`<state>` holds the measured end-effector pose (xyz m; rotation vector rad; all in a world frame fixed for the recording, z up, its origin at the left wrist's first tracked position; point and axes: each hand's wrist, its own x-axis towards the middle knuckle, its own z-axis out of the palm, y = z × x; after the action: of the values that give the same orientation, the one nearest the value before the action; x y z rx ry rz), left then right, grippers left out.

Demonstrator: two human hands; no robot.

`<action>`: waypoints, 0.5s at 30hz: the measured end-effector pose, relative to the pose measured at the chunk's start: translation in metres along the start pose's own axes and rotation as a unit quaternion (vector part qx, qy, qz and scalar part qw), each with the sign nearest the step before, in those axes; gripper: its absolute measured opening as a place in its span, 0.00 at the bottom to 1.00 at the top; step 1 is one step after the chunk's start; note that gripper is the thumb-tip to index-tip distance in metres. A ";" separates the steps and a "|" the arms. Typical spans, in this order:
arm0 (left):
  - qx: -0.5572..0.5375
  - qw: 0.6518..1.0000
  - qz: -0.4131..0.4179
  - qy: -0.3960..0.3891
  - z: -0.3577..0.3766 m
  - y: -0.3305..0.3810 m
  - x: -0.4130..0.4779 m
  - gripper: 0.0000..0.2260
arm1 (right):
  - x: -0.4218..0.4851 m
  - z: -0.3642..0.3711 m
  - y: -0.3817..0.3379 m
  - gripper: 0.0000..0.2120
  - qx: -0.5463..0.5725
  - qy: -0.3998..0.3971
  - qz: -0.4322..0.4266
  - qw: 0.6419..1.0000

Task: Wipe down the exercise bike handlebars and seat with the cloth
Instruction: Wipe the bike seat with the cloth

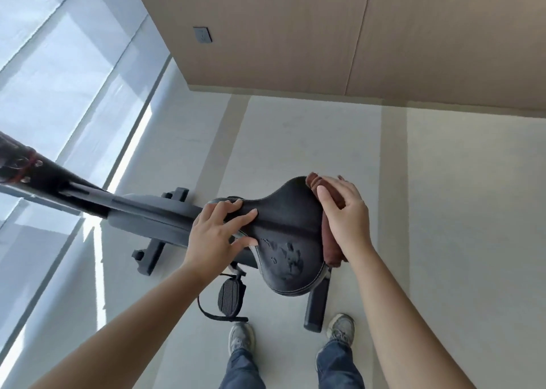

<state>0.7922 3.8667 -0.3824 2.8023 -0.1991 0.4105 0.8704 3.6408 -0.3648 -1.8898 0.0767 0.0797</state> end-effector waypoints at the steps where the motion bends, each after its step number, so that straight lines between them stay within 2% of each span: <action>1: -0.007 1.000 0.002 0.001 0.001 -0.001 0.001 0.21 | -0.009 0.002 0.000 0.11 0.009 0.022 0.008 1.000; 8: -0.017 0.999 0.045 0.007 0.001 -0.005 0.006 0.21 | -0.070 0.024 0.000 0.12 -0.040 0.173 0.014 0.984; 12: -0.022 0.998 0.067 -0.004 0.002 -0.010 0.008 0.23 | -0.100 0.050 -0.001 0.16 -0.122 0.284 -0.006 0.951; 15: -0.027 0.996 0.086 -0.007 0.003 -0.015 0.009 0.23 | -0.117 0.072 0.002 0.14 -0.231 0.333 -0.033 0.914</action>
<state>0.8046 3.8788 -0.3868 2.7456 -0.4499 0.4166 0.7523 3.7098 -0.3778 -2.3125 0.4964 -0.6528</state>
